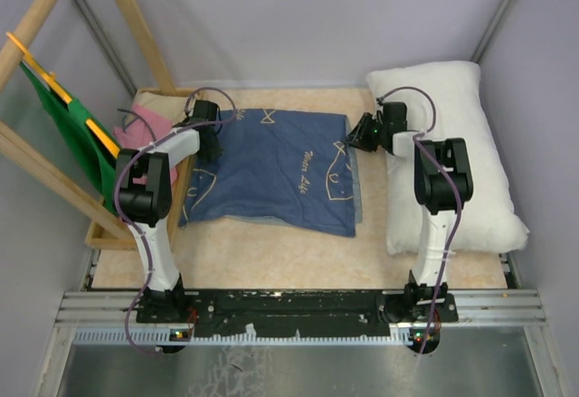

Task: Remove the pillowcase from the pillow
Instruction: Fold the pillowcase at the center of the board.

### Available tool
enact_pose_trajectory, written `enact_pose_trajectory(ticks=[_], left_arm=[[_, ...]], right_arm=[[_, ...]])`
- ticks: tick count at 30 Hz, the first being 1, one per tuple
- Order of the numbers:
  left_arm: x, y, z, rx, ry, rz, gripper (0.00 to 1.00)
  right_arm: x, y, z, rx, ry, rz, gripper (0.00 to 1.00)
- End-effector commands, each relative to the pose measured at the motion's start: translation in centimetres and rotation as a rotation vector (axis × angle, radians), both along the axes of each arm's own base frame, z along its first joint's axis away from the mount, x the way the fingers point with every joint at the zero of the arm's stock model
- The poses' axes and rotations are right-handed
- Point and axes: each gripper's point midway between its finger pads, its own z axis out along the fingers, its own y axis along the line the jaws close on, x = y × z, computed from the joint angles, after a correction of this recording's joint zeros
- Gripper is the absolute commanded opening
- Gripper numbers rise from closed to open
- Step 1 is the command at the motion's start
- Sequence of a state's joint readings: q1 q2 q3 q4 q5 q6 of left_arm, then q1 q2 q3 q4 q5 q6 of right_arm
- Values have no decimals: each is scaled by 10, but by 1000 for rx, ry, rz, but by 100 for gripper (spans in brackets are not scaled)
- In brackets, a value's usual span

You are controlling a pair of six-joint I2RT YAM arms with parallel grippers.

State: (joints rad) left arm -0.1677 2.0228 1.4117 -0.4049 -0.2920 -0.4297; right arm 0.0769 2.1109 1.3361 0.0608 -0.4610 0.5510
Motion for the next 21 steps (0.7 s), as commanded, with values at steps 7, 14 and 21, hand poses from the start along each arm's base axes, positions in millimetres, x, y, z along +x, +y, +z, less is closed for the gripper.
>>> enact_pose_trajectory(ticks=[7,14,21], left_arm=[[-13,12,-6,50,54,7,29],[-14,14,-5,60,53,7,29],[-16,15,-5,66,56,7,29]], right_arm=[[1,16,-11,5,28,27,32],[1,24,1,54,5,42,27],[-1,32,10,112,-6,60,24]])
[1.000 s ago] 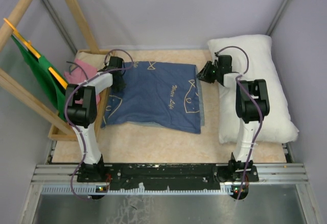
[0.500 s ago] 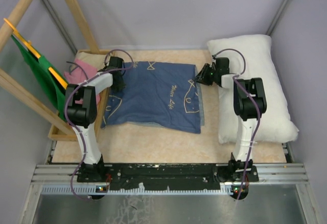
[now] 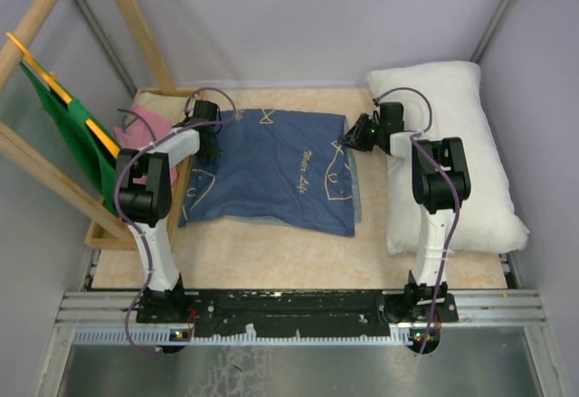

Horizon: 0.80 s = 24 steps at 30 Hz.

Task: Remove the pillowcase from the pillow
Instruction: Fold the pillowcase at the center of the board.

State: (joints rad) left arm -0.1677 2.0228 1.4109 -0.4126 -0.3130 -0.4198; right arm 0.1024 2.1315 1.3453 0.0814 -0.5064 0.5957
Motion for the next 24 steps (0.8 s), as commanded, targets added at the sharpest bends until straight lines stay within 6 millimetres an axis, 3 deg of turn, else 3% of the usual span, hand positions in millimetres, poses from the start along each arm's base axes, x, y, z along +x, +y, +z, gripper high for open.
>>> enact_pose_trajectory(ticks=[1,11,14,24], left_arm=[[-15,11,-4,42,48,5,29],[-17,14,-2,52,47,7,29],[-18,15,-2,51,47,10,29],[-18,19,-1,41,45,20,29]], right_arm=[[3,11,11,59,-26,25,23],[2,8,20,109,-41,4,7],[2,-5,20,99,-39,-31,0],[1,-68,17,38,-2,-234,0]])
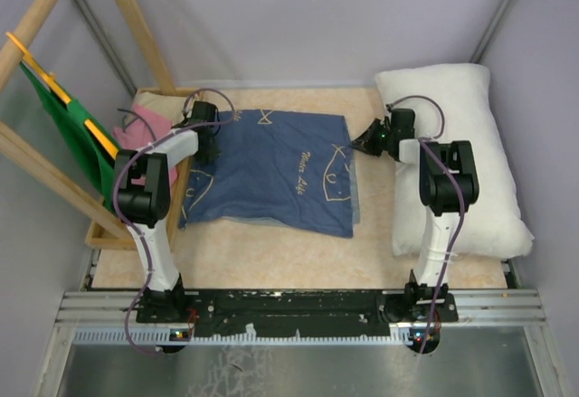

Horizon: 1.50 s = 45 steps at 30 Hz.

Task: Remove the pillowcase from the pillow
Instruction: Fold the pillowcase at the center of the board.

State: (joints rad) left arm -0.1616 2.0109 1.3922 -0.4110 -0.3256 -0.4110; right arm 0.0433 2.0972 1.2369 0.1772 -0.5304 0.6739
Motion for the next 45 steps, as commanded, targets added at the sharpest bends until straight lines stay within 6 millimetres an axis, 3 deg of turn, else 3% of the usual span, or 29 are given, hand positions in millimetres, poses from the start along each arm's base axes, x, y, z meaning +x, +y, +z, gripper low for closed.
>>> enact_pose_trajectory(ticks=[1,7,12,16,19,23,26,29,33,42,45], left_arm=[[-14,13,0,25,39,13,29],[-14,11,2,21,32,11,29],[-12,-8,12,3,-3,-42,33],[-4,-37,39,-4,-85,-135,49],[6,-49,64,-7,-144,-172,62],[19,-56,98,-15,-203,-201,66],[27,-72,123,-9,-257,-278,67],[27,-93,134,38,-281,-349,67],[18,-130,128,25,-275,-425,68],[-18,-201,83,-44,-184,-548,67],[-31,-219,69,-52,-153,-579,67]], right_arm=[[10,-48,22,-45,-19,-166,0],[16,-64,29,-137,-21,-210,0],[25,-56,38,-126,-54,-155,2],[38,-40,61,-176,-127,-80,42],[51,-30,76,-249,-161,-52,59],[77,-26,84,-277,-193,-46,58],[94,-27,75,-331,-181,-23,52],[105,-19,64,-409,-184,45,51],[106,-10,43,-488,-143,126,50],[95,26,3,-627,-105,295,54],[89,30,-11,-729,-82,342,54]])
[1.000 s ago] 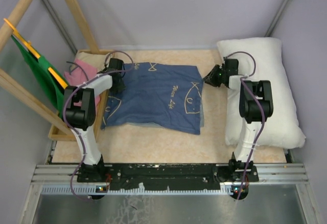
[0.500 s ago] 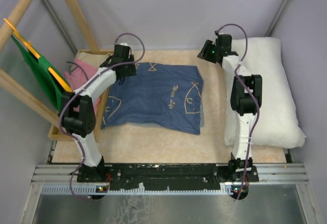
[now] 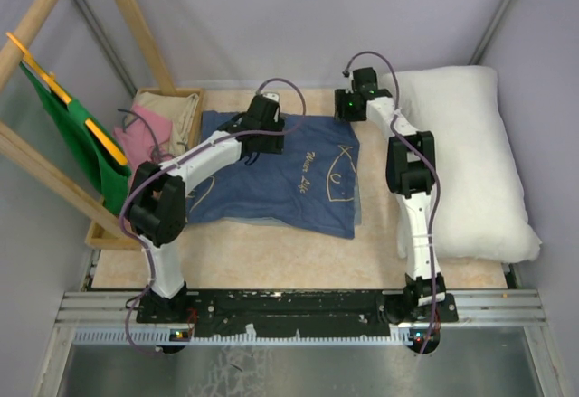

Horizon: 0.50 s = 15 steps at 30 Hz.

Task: Remove the pillowcase from the pillow
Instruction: Fold the pillowcase at the center of the board.

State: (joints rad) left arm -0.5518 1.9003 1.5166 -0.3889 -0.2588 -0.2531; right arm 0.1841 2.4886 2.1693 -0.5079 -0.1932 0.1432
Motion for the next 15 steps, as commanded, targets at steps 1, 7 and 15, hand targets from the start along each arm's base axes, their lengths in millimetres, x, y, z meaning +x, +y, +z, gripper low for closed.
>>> enact_pose_trajectory(ticks=[1,7,15], left_arm=[[-19,-23,-33,7,69,-39,67],[-37,-19,-51,28,111,-33,67],[-46,-8,-55,51,126,-7,67]], right_arm=[[-14,10,-23,-188,46,79,54],[-30,-10,-41,-290,88,56,54],[-45,-57,-54,-305,128,-79,59]])
